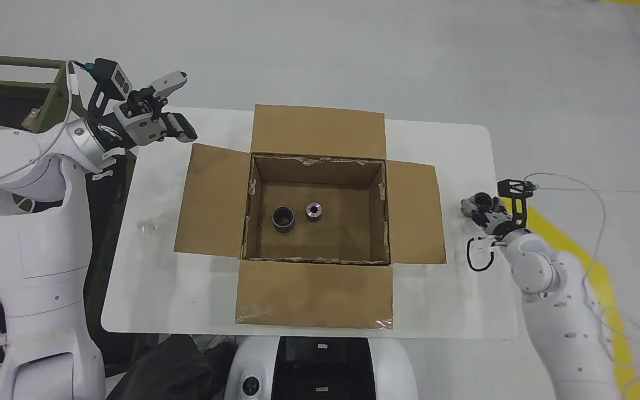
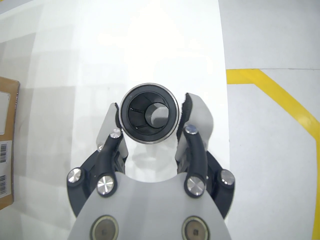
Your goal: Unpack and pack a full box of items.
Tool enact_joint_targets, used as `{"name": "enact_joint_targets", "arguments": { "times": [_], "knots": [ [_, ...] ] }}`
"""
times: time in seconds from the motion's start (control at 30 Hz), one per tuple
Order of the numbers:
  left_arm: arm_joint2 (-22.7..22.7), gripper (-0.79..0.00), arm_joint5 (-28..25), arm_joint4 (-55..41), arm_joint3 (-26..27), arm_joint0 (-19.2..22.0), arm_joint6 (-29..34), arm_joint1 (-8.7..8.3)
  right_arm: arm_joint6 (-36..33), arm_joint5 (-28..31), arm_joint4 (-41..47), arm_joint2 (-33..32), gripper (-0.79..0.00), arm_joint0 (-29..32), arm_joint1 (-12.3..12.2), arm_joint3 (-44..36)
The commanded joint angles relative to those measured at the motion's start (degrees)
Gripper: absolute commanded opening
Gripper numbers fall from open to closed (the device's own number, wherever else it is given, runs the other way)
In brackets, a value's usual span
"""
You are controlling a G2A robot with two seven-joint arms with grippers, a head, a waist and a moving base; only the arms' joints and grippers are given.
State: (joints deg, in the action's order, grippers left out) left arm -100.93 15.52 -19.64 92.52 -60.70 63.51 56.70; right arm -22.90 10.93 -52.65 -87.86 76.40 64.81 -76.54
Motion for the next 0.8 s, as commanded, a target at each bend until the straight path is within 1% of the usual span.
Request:
{"name": "enact_joint_targets", "arguments": {
  "times": [0.0,0.17,0.37,0.47,0.53,0.77],
  "knots": [
    [0.0,0.0,0.0,0.0,0.0,0.0,0.0,0.0,0.4,0.0,0.2,-0.4,0.0,0.4,0.0,-0.7],
    [0.0,0.0,0.0,0.0,0.0,0.0,0.0,0.0,1.9,-0.1,0.8,-2.3,0.0,3.0,-0.3,-5.2],
    [0.0,0.0,0.0,0.0,0.0,0.0,0.0,0.0,3.5,-1.6,0.8,-5.7,0.0,8.0,-0.6,-14.8],
    [0.0,0.0,0.0,0.0,0.0,0.0,0.0,0.0,2.1,-2.2,1.8,-7.0,0.0,10.3,-0.7,-20.4],
    [0.0,0.0,0.0,0.0,0.0,0.0,0.0,0.0,0.5,-2.4,0.7,-7.4,0.0,11.3,-0.8,-24.1],
    [0.0,0.0,0.0,0.0,0.0,0.0,0.0,0.0,-1.6,-0.5,-1.4,-7.7,0.0,14.3,-1.1,-34.4]
  ]
}}
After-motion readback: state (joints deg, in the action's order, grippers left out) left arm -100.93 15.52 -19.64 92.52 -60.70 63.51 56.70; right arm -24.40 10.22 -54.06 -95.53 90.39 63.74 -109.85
